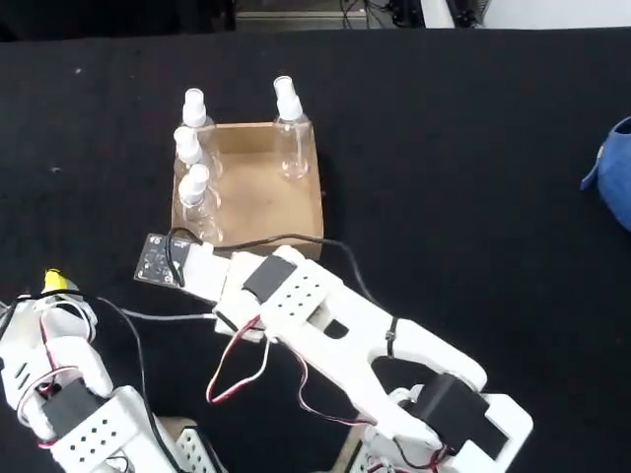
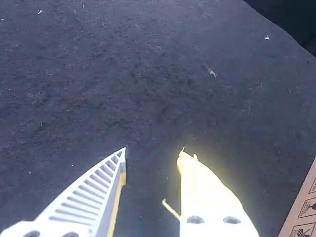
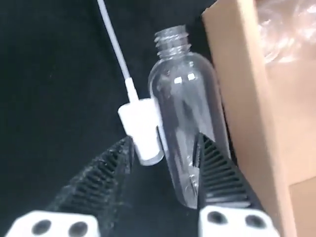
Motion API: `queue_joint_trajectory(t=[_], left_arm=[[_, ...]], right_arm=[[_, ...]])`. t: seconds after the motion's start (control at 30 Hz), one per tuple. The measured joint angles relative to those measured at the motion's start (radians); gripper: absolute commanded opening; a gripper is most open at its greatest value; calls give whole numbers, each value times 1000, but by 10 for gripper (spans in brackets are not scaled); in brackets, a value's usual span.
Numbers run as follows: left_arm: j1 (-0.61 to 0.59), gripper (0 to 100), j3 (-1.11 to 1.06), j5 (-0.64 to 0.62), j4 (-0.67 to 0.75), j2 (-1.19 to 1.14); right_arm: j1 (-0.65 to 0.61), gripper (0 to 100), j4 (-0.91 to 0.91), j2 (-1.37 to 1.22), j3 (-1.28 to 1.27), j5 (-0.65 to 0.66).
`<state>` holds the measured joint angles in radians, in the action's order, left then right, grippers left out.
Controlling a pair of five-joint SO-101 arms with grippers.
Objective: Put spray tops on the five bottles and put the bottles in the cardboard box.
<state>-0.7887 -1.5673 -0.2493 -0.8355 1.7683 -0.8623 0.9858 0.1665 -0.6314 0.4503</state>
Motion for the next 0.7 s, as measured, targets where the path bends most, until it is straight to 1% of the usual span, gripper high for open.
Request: queue_joint_trajectory(t=[0.23,0.43,0.57,0.7], left_arm=[[0,30,0,0,0,0],[0,30,0,0,0,0],[0,30,0,0,0,0],[0,30,0,0,0,0]], right_arm=[[5,170,115,-9,-11,-2],[3,170,244,-9,118,2],[5,170,264,-9,173,8],[15,170,255,-9,183,80]])
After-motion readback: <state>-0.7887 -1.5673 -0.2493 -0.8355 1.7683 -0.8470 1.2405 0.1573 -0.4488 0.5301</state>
